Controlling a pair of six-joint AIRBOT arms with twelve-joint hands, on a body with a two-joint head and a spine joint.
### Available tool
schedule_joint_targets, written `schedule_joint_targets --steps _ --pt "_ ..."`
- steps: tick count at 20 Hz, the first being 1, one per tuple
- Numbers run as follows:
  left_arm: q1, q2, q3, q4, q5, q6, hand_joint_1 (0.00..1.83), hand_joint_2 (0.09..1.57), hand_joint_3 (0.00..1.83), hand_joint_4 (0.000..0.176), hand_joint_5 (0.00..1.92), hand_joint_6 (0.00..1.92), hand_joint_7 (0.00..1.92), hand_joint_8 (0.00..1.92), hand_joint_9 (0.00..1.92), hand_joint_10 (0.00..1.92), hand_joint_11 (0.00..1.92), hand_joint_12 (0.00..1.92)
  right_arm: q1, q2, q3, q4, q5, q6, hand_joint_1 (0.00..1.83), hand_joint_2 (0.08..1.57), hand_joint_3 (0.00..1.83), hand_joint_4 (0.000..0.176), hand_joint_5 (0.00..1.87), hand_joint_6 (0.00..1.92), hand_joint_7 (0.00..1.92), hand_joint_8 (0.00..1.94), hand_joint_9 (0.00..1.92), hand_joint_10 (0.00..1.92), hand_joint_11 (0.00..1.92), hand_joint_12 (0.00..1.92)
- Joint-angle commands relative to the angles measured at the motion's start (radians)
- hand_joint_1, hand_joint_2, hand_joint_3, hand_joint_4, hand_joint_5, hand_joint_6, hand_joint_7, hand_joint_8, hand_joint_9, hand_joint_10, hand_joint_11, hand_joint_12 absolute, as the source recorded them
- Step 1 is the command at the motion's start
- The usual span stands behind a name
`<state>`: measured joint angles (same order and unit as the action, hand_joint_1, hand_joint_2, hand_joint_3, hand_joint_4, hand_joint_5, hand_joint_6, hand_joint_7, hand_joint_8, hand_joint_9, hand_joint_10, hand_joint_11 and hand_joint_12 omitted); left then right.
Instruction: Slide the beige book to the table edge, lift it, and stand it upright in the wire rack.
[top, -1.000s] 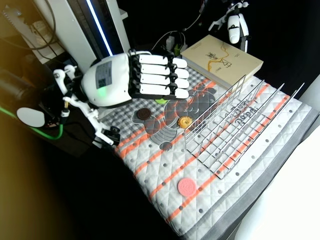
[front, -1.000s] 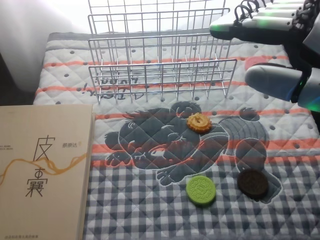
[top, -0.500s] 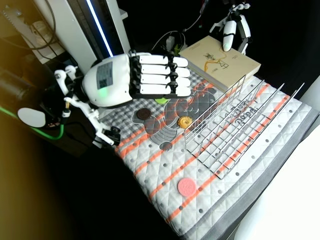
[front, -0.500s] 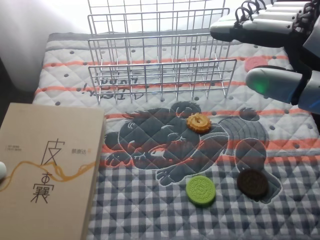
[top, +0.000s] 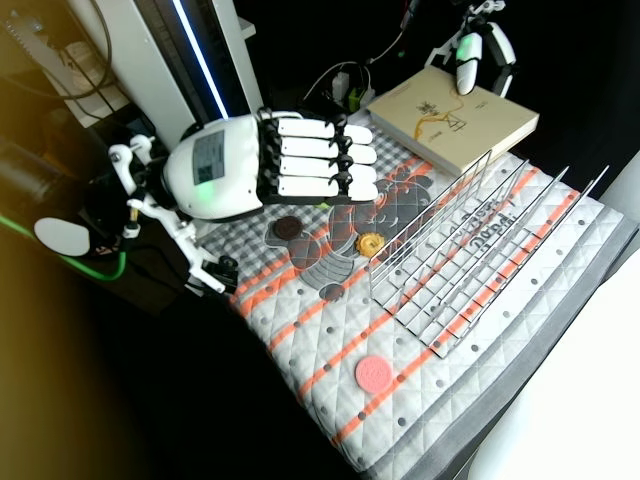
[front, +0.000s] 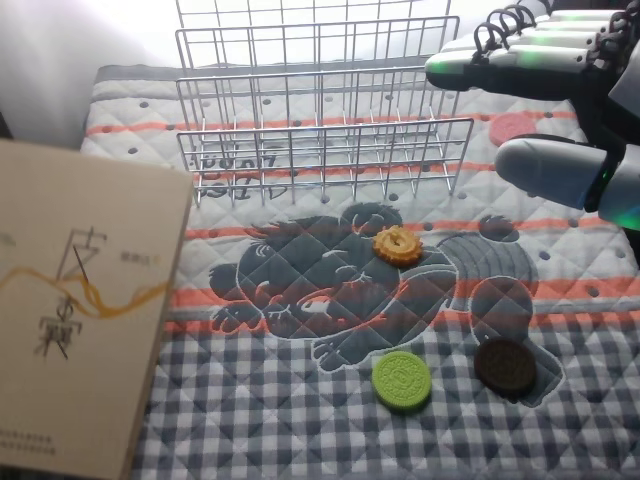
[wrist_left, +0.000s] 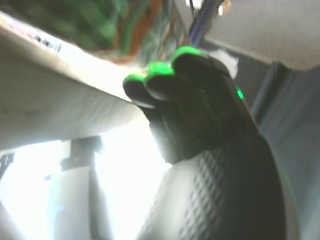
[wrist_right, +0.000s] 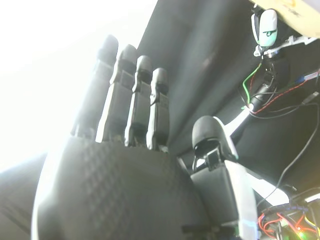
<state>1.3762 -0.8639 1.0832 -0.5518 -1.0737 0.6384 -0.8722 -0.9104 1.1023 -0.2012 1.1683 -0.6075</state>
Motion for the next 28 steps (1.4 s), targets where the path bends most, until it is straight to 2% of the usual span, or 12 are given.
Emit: schedule_joint_targets --steps 1,5,9,10,11,13,20,22,23,25,26,28 --pt "-0.002 0.003 0.0 -0.046 -0.191 -0.003 1.5 1.05 0.0 0.0 1.02 0.75 1.15 0.59 1.09 0.86 0.89 1.47 0.005 0.003 -0.003 0.039 0.118 -0.002 0.0 1.39 0.0 0.0 0.47 0.0 0.52 0.0 0.5 0.0 0.49 0.0" --pt "-0.013 0.003 -0.01 -0.095 -0.355 -0.035 1.51 1.05 0.0 0.0 1.0 0.79 1.16 0.64 1.1 0.86 0.84 1.48 0.002 0.003 -0.003 0.049 0.118 -0.002 0.0 1.38 0.0 0.0 0.44 0.0 0.5 0.0 0.48 0.0 0.48 0.0" --pt "-0.069 0.003 -0.016 -0.079 -0.469 -0.042 1.5 1.09 0.0 0.0 0.93 0.89 1.04 0.88 0.98 1.08 0.76 1.57 -0.004 0.006 -0.003 0.06 0.118 -0.002 0.0 1.37 0.0 0.0 0.46 0.01 0.53 0.01 0.49 0.01 0.49 0.01" --pt "-0.083 0.003 -0.015 -0.069 -0.481 -0.042 1.41 1.1 0.0 0.0 0.92 0.94 1.04 0.93 0.94 1.21 0.83 1.44 -0.006 0.007 -0.003 0.063 0.118 -0.002 0.0 1.37 0.0 0.0 0.47 0.01 0.54 0.01 0.5 0.01 0.5 0.01" --pt "-0.1 0.003 -0.015 -0.058 -0.495 -0.04 1.39 1.11 0.0 0.0 0.94 0.9 1.04 0.96 0.9 1.28 0.83 1.46 -0.008 0.007 -0.003 0.066 0.118 -0.002 0.0 1.38 0.0 0.0 0.47 0.01 0.53 0.01 0.5 0.01 0.49 0.01" --pt "-0.144 0.0 -0.012 -0.035 -0.518 -0.029 1.38 1.11 0.0 0.0 0.92 0.93 1.04 0.99 0.9 1.25 0.74 1.41 -0.01 0.007 -0.003 0.068 0.118 -0.002 0.0 1.37 0.0 0.0 0.46 0.01 0.52 0.0 0.46 0.0 0.45 0.0" --pt "-0.4 -0.085 0.092 0.076 -0.43 -0.016 1.37 1.13 0.0 0.0 0.87 1.12 0.95 1.01 0.89 1.25 0.83 1.21 -0.021 0.008 -0.001 0.079 0.12 -0.002 0.0 1.4 0.01 0.0 0.46 0.0 0.53 0.0 0.48 0.0 0.45 0.01" --pt "-0.482 -0.118 0.126 0.118 -0.396 -0.016 1.38 1.12 0.0 0.0 0.92 0.99 0.94 1.02 0.92 1.27 0.87 1.24 -0.023 0.009 0.0 0.082 0.121 -0.002 0.0 1.4 0.01 0.0 0.44 0.0 0.5 0.0 0.46 0.0 0.44 0.0" --pt "-0.511 -0.13 0.137 0.128 -0.39 -0.018 1.47 1.09 0.0 0.0 0.93 0.95 1.0 0.89 1.0 1.06 0.83 1.46 -0.023 0.01 0.0 0.082 0.121 -0.002 0.0 1.4 0.0 0.0 0.45 0.0 0.5 0.0 0.46 0.0 0.45 0.0" --pt "-0.549 -0.148 0.154 0.138 -0.378 -0.021 1.49 1.11 0.0 0.0 0.91 0.94 0.92 1.02 0.96 1.09 0.79 1.56 -0.024 0.01 0.001 0.082 0.121 -0.002 0.0 1.4 0.0 0.0 0.47 0.01 0.51 0.0 0.46 0.0 0.45 0.0" --pt "-0.571 -0.158 0.165 0.14 -0.371 -0.026 1.4 1.12 0.0 0.0 0.93 0.97 0.93 1.04 0.93 1.22 0.83 1.31 -0.024 0.01 0.002 0.082 0.121 -0.002 0.0 1.4 0.0 0.0 0.47 0.01 0.51 0.01 0.46 0.0 0.45 0.0" --pt "-0.602 -0.176 0.18 0.142 -0.367 -0.031 1.38 1.11 0.0 0.0 0.97 0.96 0.95 1.0 0.93 1.23 0.87 1.16 -0.024 0.01 0.003 0.083 0.121 -0.002 0.0 1.39 0.0 0.0 0.46 0.01 0.51 0.0 0.46 0.0 0.46 0.01"
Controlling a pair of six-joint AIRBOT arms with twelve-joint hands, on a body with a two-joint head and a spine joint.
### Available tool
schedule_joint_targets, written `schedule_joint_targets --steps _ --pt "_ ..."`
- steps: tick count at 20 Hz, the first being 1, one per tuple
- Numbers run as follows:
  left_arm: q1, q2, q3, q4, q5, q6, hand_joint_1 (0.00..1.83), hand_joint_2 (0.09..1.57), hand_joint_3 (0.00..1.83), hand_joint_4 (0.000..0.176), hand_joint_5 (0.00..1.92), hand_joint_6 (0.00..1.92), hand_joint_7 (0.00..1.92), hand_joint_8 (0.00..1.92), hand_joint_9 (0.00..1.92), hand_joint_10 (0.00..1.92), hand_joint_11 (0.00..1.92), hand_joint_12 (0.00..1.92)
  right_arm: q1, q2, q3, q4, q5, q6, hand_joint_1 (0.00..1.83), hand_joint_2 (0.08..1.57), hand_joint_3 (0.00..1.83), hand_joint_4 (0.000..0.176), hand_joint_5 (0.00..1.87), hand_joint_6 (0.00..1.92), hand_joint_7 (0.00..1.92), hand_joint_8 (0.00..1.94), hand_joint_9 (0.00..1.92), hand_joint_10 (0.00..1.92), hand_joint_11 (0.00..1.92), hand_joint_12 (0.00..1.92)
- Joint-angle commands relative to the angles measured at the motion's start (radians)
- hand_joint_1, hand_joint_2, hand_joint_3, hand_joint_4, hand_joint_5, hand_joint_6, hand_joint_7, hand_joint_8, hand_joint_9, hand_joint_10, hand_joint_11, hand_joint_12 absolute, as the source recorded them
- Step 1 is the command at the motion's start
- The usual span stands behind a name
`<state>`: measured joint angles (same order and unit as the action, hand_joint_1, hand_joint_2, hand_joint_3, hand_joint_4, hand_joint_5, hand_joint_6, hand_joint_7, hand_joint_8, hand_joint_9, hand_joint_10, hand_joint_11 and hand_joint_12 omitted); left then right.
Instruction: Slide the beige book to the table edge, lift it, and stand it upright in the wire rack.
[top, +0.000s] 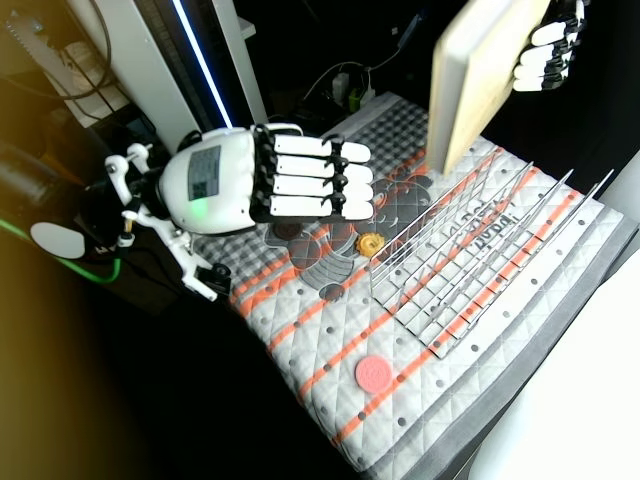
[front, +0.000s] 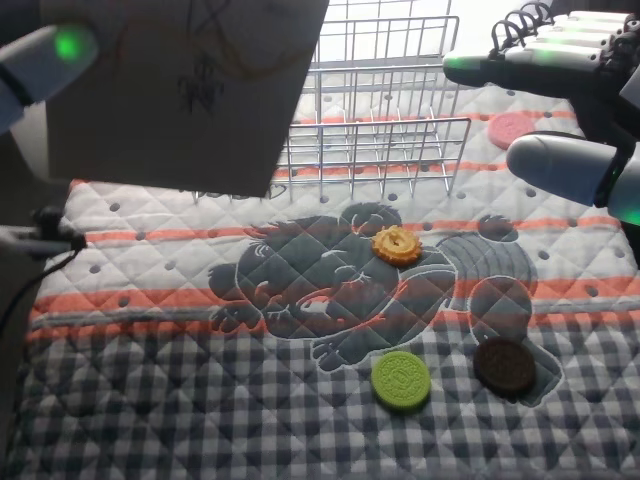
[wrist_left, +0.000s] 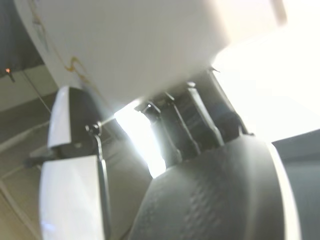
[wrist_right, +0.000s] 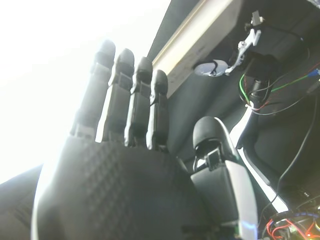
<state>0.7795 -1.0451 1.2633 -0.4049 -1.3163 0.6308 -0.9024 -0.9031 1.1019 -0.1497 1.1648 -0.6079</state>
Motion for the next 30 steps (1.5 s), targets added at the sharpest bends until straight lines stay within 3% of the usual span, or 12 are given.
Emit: schedule_joint_targets --steps 1,2,5,9,11,13,14,15,22,24,27,30 --pt "-0.025 -0.008 0.009 -0.004 -0.124 -0.023 1.38 1.11 0.0 0.0 0.96 0.96 0.95 0.99 0.95 1.21 0.89 1.13 0.006 0.003 0.003 0.033 0.127 -0.002 0.0 1.38 0.0 0.0 0.46 0.0 0.5 0.0 0.46 0.0 0.46 0.01" --pt "-0.048 -0.026 0.022 -0.001 -0.12 -0.023 1.47 1.09 0.0 0.0 0.98 0.9 0.98 0.94 0.99 1.09 0.79 1.43 0.005 0.004 0.004 0.036 0.13 -0.002 0.0 1.38 0.0 0.0 0.46 0.0 0.51 0.0 0.47 0.0 0.46 0.0" --pt "-0.12 -0.087 0.066 0.012 -0.086 -0.034 1.38 1.11 0.0 0.0 0.95 1.03 0.99 0.87 0.95 1.17 0.82 1.17 -0.004 0.007 0.006 0.049 0.155 -0.002 0.0 1.38 0.0 0.0 0.45 0.0 0.47 0.0 0.44 0.0 0.44 0.0" --pt "-0.199 -0.136 0.101 0.05 -0.059 -0.045 1.38 1.1 0.0 0.0 0.95 0.98 1.03 0.86 0.97 1.17 0.77 1.26 -0.022 0.016 0.005 0.078 0.203 -0.002 0.0 1.37 0.0 0.0 0.48 0.01 0.52 0.02 0.46 0.01 0.44 0.0" --pt "-0.234 -0.152 0.115 0.061 -0.055 -0.045 1.38 1.09 0.0 0.0 0.98 0.95 1.04 0.89 0.95 1.15 0.7 1.24 -0.027 0.018 0.005 0.091 0.216 -0.005 0.0 1.39 0.0 0.019 0.5 0.0 0.54 0.01 0.5 0.01 0.51 0.02" --pt "-0.254 -0.161 0.127 0.063 -0.055 -0.045 1.39 1.09 0.0 0.0 0.98 0.92 1.04 0.87 0.98 1.15 0.74 1.25 -0.027 0.016 0.005 0.093 0.217 -0.009 0.0 1.4 0.0 0.015 0.5 0.0 0.53 0.0 0.51 0.0 0.53 0.02" --pt "-0.268 -0.167 0.139 0.063 -0.055 -0.045 1.38 1.1 0.0 0.0 0.97 0.86 1.03 0.94 0.94 1.22 0.71 1.3 -0.027 0.015 0.005 0.093 0.217 -0.01 0.0 1.41 0.01 0.009 0.5 0.0 0.53 0.0 0.51 0.01 0.54 0.03" --pt "-0.277 -0.171 0.146 0.062 -0.054 -0.044 1.38 1.11 0.0 0.0 0.98 0.83 1.0 1.01 0.89 1.27 0.65 1.35 -0.028 0.014 0.006 0.093 0.217 -0.01 0.0 1.41 0.0 0.018 0.49 0.0 0.52 0.0 0.52 0.01 0.55 0.03" --pt "-0.269 -0.182 0.177 0.048 -0.047 -0.002 1.39 1.07 0.0 0.0 1.02 0.82 1.08 0.84 1.02 1.1 0.86 1.26 -0.03 0.015 0.008 0.092 0.217 -0.011 0.0 1.43 0.01 0.0 0.51 0.01 0.55 0.01 0.54 0.01 0.54 0.01" --pt "-0.264 -0.185 0.186 0.048 -0.039 0.006 1.38 1.1 0.0 0.0 0.97 0.85 1.04 0.94 0.92 1.25 0.62 1.34 -0.031 0.013 0.01 0.092 0.217 -0.011 0.0 1.43 0.01 0.0 0.52 0.01 0.56 0.01 0.55 0.01 0.56 0.02" --pt "-0.248 -0.191 0.191 0.048 -0.04 0.006 1.49 1.09 0.0 0.0 0.98 0.89 1.04 0.85 0.98 1.11 0.73 1.51 -0.031 0.007 0.015 0.092 0.219 -0.011 0.0 1.43 0.01 0.0 0.52 0.01 0.56 0.01 0.55 0.01 0.54 0.01" --pt "-0.228 -0.204 0.199 0.048 -0.047 0.003 1.5 1.08 0.0 0.0 0.98 0.86 1.05 0.88 0.98 1.05 0.78 1.51 -0.032 0.003 0.018 0.091 0.22 -0.011 0.0 1.45 0.01 0.0 0.53 0.01 0.57 0.01 0.55 0.0 0.54 0.01"
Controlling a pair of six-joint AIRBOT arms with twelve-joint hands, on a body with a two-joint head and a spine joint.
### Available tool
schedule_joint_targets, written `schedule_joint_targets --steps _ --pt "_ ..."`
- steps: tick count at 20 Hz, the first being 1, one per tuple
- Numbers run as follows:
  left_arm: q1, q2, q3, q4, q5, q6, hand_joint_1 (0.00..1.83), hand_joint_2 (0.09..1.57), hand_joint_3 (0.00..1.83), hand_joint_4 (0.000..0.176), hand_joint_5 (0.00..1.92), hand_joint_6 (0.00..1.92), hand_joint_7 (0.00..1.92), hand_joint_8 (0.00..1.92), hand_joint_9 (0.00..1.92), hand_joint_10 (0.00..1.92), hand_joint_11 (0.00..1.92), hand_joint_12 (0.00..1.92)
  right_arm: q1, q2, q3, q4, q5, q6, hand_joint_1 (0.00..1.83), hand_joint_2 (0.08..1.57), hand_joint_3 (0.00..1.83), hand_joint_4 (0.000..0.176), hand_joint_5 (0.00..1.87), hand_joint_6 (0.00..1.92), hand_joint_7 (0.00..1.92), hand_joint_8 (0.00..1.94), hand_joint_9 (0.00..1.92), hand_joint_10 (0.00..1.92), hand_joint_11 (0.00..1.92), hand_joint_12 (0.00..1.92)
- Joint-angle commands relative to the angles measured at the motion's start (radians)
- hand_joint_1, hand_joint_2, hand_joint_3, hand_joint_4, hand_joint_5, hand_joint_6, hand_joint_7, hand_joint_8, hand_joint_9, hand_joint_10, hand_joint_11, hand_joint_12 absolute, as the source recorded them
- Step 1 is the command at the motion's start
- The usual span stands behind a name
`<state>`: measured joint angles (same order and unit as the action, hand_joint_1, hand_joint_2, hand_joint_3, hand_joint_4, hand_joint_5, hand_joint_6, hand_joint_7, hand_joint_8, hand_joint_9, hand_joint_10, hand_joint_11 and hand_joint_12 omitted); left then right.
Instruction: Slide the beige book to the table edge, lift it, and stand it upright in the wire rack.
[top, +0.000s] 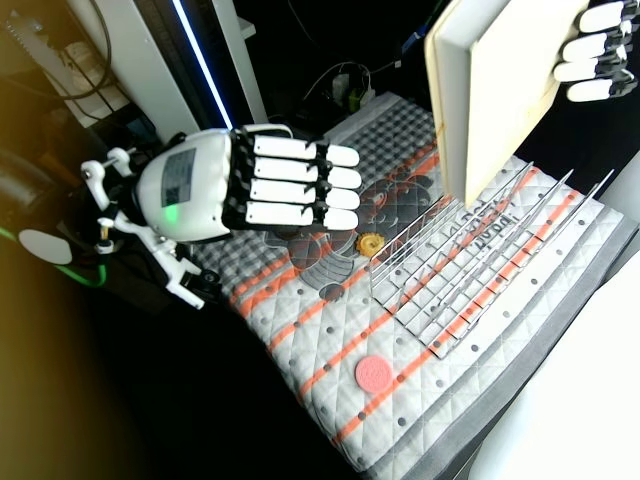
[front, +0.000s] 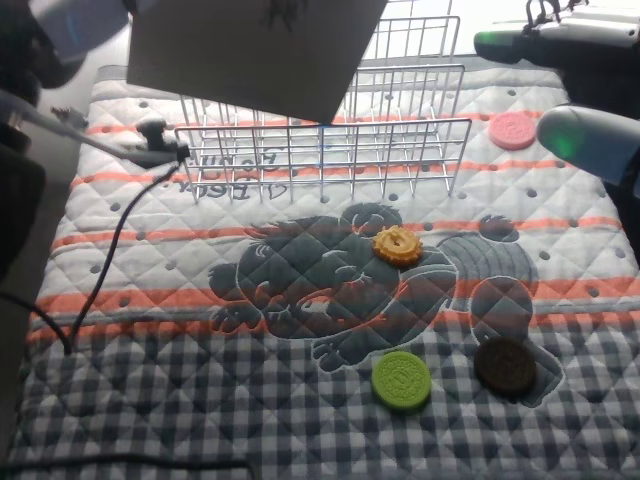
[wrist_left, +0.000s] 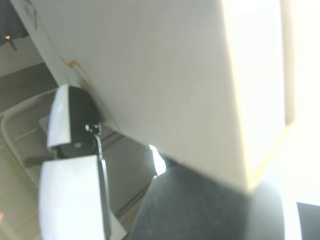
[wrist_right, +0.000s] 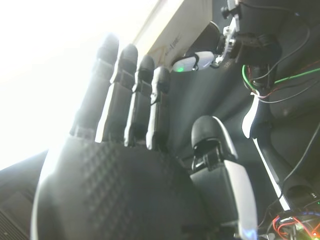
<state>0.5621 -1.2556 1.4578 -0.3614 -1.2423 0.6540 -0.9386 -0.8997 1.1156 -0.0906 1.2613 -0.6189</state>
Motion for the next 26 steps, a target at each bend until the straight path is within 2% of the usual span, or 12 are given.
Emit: schedule_joint_targets --steps 1,8,12,13,15,17,19,20,21,23,25,26 --pt "-0.004 0.002 0.007 0.003 -0.125 -0.024 1.5 1.08 0.0 0.0 0.99 0.85 1.04 0.89 0.98 1.05 0.77 1.52 0.005 -0.002 0.005 0.031 0.124 0.001 0.0 1.44 0.01 0.0 0.53 0.01 0.56 0.01 0.54 0.0 0.52 0.0" --pt "0.025 -0.014 0.026 -0.002 -0.079 -0.03 1.5 1.09 0.0 0.0 0.94 1.02 1.0 0.88 1.02 0.96 0.78 1.5 0.002 -0.013 0.012 0.026 0.124 0.001 0.0 1.37 0.0 0.0 0.52 0.0 0.51 0.0 0.48 0.01 0.46 0.02" --pt "0.032 -0.018 0.035 0.009 -0.047 -0.029 1.49 1.1 0.0 0.0 1.03 0.84 1.01 0.9 0.95 1.06 0.72 1.54 0.001 -0.014 0.011 0.027 0.124 0.001 0.0 1.37 0.0 0.0 0.52 0.0 0.52 0.0 0.51 0.01 0.5 0.03" --pt "0.036 -0.019 0.035 0.009 -0.046 -0.03 1.4 1.09 0.0 0.0 1.04 0.85 1.03 0.89 0.91 1.15 0.71 1.22 0.001 -0.014 0.011 0.027 0.124 0.001 0.0 1.37 0.0 0.0 0.52 0.0 0.52 0.0 0.51 0.01 0.5 0.02" --pt "0.053 -0.02 0.034 0.004 -0.045 -0.036 1.38 1.08 0.0 0.0 1.08 0.79 1.08 0.79 0.89 1.17 0.61 1.1 -0.001 -0.014 0.011 0.028 0.124 0.001 0.0 1.36 0.0 0.0 0.52 0.0 0.52 0.0 0.51 0.01 0.5 0.02" --pt "0.073 -0.02 0.032 -0.005 -0.046 -0.046 1.38 1.08 0.0 0.0 0.94 0.91 1.16 0.64 0.98 1.17 0.52 1.17 -0.004 -0.014 0.011 0.032 0.127 0.001 0.0 1.36 0.0 0.0 0.51 0.0 0.52 0.0 0.51 0.01 0.49 0.02" --pt "0.101 -0.006 0.016 -0.022 -0.052 -0.048 1.39 1.1 0.0 0.0 0.87 0.94 1.13 0.7 0.99 1.22 0.42 1.21 -0.009 -0.013 0.008 0.036 0.13 0.001 0.0 1.36 0.0 0.0 0.51 0.0 0.52 0.0 0.51 0.01 0.49 0.02" --pt "0.122 0.006 0.002 -0.037 -0.062 -0.048 1.27 1.11 0.0 0.0 0.85 1.04 1.15 0.82 1.13 1.16 0.83 1.68 -0.012 -0.012 0.006 0.04 0.131 0.001 0.0 1.36 0.0 0.0 0.51 0.0 0.52 0.0 0.48 0.0 0.46 0.0" --pt "0.129 0.01 -0.002 -0.043 -0.066 -0.048 1.27 1.11 0.0 0.0 0.85 1.04 1.15 0.82 1.13 1.16 0.83 1.68 -0.014 -0.012 0.005 0.041 0.131 0.001 0.0 1.36 0.0 0.0 0.51 0.0 0.52 0.0 0.48 0.0 0.46 0.0" --pt "0.154 0.02 -0.016 -0.064 -0.084 -0.047 1.38 1.12 0.0 0.0 0.82 0.98 1.08 0.8 0.95 1.3 0.42 1.38 -0.021 -0.012 0.003 0.049 0.135 0.001 0.0 1.37 0.0 0.0 0.51 0.0 0.52 0.0 0.48 0.0 0.46 0.0" --pt "0.176 0.03 -0.031 -0.08 -0.098 -0.042 1.37 1.15 0.0 0.0 0.74 1.1 1.01 0.96 0.85 1.38 0.29 1.17 -0.023 -0.012 0.001 0.053 0.137 0.001 0.0 1.37 0.0 0.0 0.5 0.0 0.51 0.0 0.46 0.0 0.43 0.0" --pt "0.191 0.038 -0.045 -0.088 -0.106 -0.033 1.46 1.13 0.0 0.0 0.76 0.47 0.98 0.98 0.79 1.38 0.06 1.16 -0.023 -0.012 0.001 0.053 0.138 0.001 0.0 1.37 0.0 0.0 0.5 0.0 0.5 0.0 0.45 0.0 0.41 0.0"
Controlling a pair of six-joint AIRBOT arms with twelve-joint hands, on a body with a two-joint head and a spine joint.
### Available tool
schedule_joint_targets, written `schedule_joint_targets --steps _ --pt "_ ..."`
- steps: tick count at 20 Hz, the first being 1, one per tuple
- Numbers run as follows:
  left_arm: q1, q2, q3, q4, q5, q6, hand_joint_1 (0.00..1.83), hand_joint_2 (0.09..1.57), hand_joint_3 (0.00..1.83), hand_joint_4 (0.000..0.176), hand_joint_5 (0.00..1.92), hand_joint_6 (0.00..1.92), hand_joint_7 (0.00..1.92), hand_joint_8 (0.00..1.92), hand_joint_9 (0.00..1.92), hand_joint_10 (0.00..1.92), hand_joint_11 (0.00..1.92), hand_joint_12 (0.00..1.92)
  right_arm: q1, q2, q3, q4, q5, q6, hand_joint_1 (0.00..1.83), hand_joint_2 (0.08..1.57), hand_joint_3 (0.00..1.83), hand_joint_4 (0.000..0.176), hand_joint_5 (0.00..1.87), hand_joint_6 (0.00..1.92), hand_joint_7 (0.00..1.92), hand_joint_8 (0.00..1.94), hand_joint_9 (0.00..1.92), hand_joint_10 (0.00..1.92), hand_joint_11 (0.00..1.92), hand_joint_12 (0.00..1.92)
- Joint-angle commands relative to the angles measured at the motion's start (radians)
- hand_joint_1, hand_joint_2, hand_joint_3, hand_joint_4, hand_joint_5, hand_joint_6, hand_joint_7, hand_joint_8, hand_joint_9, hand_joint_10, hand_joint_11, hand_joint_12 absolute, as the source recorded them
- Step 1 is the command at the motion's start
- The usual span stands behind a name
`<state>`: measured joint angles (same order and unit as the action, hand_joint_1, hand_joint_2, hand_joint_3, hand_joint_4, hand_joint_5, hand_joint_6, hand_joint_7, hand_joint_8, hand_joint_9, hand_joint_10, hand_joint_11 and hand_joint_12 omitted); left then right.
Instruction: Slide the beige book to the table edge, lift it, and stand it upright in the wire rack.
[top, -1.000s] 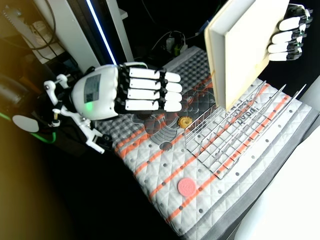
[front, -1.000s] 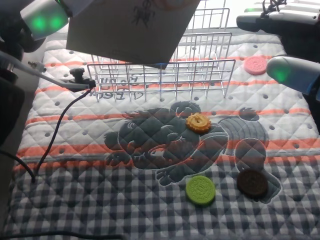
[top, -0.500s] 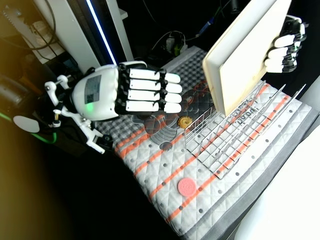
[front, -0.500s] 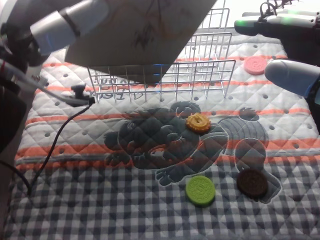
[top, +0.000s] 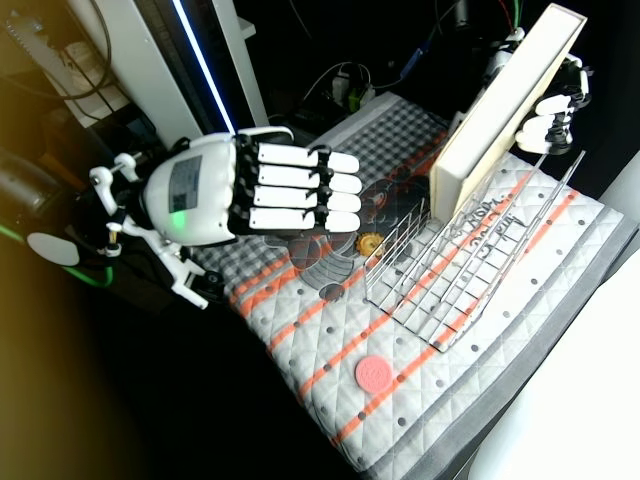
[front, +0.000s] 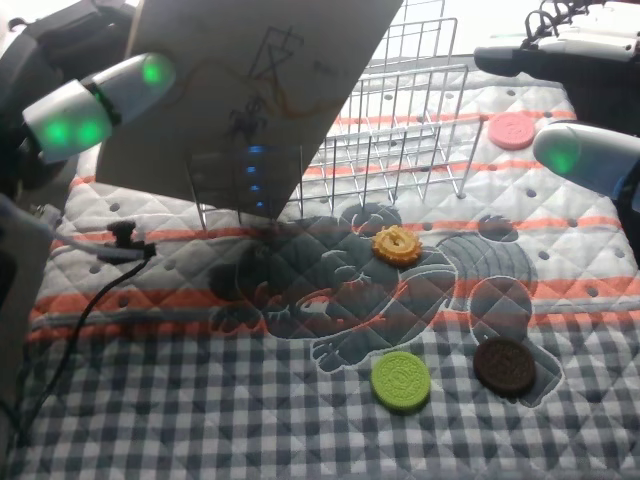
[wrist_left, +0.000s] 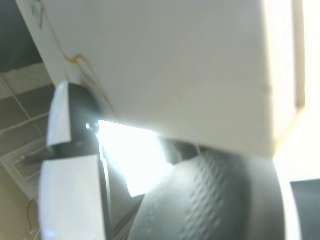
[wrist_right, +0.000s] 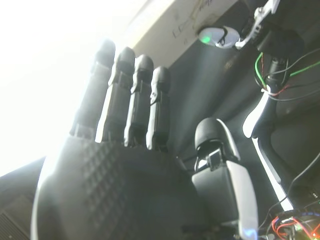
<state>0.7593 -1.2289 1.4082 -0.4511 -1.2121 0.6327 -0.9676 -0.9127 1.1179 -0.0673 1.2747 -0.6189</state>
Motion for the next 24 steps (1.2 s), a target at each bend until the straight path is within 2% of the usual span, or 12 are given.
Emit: schedule_joint_targets --steps 1,2,3,4,5,6,7,9,13,16,21,24 --pt "0.001 0.019 -0.007 -0.004 -0.144 0.0 1.36 1.16 0.0 0.0 0.75 0.16 0.89 1.14 0.77 0.75 0.05 1.16 0.006 0.001 -0.002 0.03 0.124 0.001 0.0 1.37 0.0 0.0 0.5 0.0 0.51 0.0 0.46 0.0 0.43 0.01" --pt "0.012 0.029 -0.025 -0.013 -0.157 0.015 1.21 1.12 0.0 0.005 0.68 0.04 0.77 0.46 0.79 0.37 0.05 1.12 0.006 0.003 -0.003 0.032 0.125 0.001 0.0 1.37 0.0 0.0 0.5 0.0 0.51 0.0 0.46 0.01 0.44 0.01" --pt "0.02 0.037 -0.039 -0.018 -0.17 0.023 1.08 1.1 0.0 0.095 0.44 0.01 0.57 0.12 0.64 0.15 0.02 1.14 0.005 0.004 -0.005 0.033 0.125 0.001 0.0 1.37 0.0 0.0 0.5 0.0 0.52 0.0 0.48 0.01 0.46 0.02" --pt "0.027 0.043 -0.05 -0.02 -0.18 0.027 0.99 1.07 0.0 0.16 0.22 0.0 0.37 0.02 0.47 0.04 0.0 1.05 0.003 0.004 -0.005 0.035 0.125 0.001 0.0 1.37 0.0 0.0 0.51 0.01 0.53 0.01 0.49 0.01 0.48 0.03" --pt "0.032 0.048 -0.061 -0.022 -0.192 0.034 0.95 1.05 0.0 0.173 0.13 0.0 0.26 0.0 0.38 0.01 0.0 0.94 0.001 0.005 -0.006 0.036 0.125 0.001 0.0 1.37 0.0 0.0 0.51 0.0 0.52 0.0 0.49 0.01 0.47 0.02" --pt "0.033 0.054 -0.077 -0.025 -0.207 0.045 0.89 1.02 0.0 0.175 0.02 0.0 0.13 0.0 0.25 0.0 0.0 0.63 -0.001 0.006 -0.007 0.039 0.125 0.001 0.0 1.36 0.0 0.0 0.52 0.01 0.52 0.0 0.49 0.01 0.46 0.02" --pt "0.034 0.058 -0.086 -0.025 -0.215 0.047 0.82 1.0 0.0 0.176 0.0 0.0 0.05 0.0 0.15 0.01 0.0 0.36 -0.001 0.006 -0.008 0.04 0.125 0.001 0.0 1.36 0.0 0.0 0.52 0.01 0.52 0.0 0.48 0.0 0.45 0.01" --pt "0.039 0.068 -0.114 -0.026 -0.247 0.053 0.74 0.97 0.0 0.176 0.0 0.0 0.0 0.0 0.05 0.02 0.0 0.04 -0.003 0.007 -0.009 0.042 0.125 0.001 0.0 1.36 0.0 0.0 0.53 0.01 0.53 0.01 0.49 0.01 0.46 0.02" --pt "0.062 0.067 -0.174 -0.055 -0.345 0.061 0.7 0.98 0.0 0.176 0.0 0.0 0.0 0.0 0.0 0.0 0.0 0.0 -0.006 0.007 -0.013 0.048 0.125 0.001 0.0 1.36 0.0 0.0 0.53 0.01 0.53 0.0 0.48 0.0 0.45 0.01" --pt "0.063 0.025 -0.195 -0.083 -0.413 0.059 0.68 1.08 0.01 0.176 0.0 0.0 0.0 0.0 0.0 0.0 0.0 0.0 -0.007 0.003 -0.013 0.055 0.125 0.001 0.0 1.36 0.0 0.0 0.54 0.01 0.52 0.0 0.46 0.0 0.43 0.0" --pt "0.004 -0.057 -0.186 -0.085 -0.397 0.08 0.56 1.01 0.0 0.176 0.0 0.0 0.0 0.0 0.0 0.0 0.0 0.0 -0.007 -0.001 -0.011 0.058 0.125 0.001 0.0 1.36 0.0 0.0 0.54 0.01 0.52 0.0 0.46 0.0 0.44 0.0" --pt "-0.015 -0.087 -0.166 -0.081 -0.375 0.065 0.54 0.99 0.0 0.176 0.0 0.0 0.0 0.0 0.0 0.0 0.0 0.0 -0.007 -0.003 -0.009 0.058 0.125 0.001 0.0 1.34 0.0 0.0 0.55 0.01 0.52 0.0 0.45 0.0 0.44 0.0"
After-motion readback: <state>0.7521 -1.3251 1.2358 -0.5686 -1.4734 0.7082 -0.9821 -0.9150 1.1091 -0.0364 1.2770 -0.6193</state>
